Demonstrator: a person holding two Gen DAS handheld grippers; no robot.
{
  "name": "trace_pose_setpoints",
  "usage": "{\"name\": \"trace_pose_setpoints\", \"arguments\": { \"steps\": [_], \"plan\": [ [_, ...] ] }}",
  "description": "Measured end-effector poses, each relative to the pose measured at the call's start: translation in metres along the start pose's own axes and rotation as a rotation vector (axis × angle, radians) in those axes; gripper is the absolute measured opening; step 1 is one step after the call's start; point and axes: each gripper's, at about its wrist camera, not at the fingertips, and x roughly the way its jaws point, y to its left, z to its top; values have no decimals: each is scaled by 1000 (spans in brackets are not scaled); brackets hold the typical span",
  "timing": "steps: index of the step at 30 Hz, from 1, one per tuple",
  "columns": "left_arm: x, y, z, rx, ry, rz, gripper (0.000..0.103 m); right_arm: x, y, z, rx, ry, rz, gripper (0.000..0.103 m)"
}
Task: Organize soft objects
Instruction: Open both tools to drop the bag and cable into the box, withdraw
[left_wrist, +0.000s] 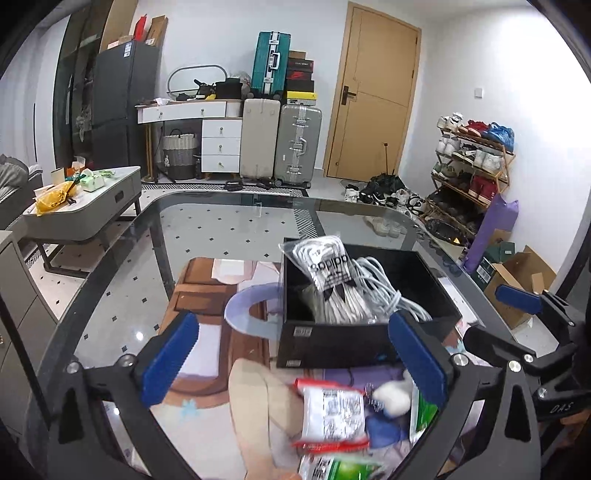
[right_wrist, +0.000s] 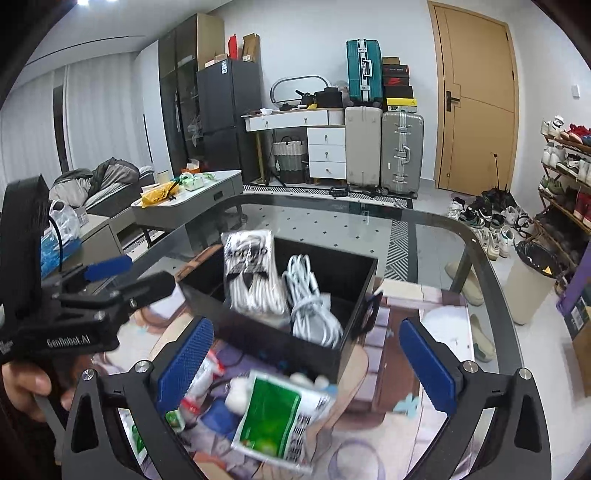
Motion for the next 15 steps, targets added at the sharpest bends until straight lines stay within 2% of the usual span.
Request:
{"name": "trace_pose_setpoints", "arguments": {
  "steps": [10, 15],
  "plan": [
    [-16, -4, -20, 71, 20, 27, 103, 4, -4, -20, 70, 34, 15, 102],
    [-17, -4, -30, 79, 46, 35, 103, 3, -5, -24, 39, 52, 24, 102]
  ]
}}
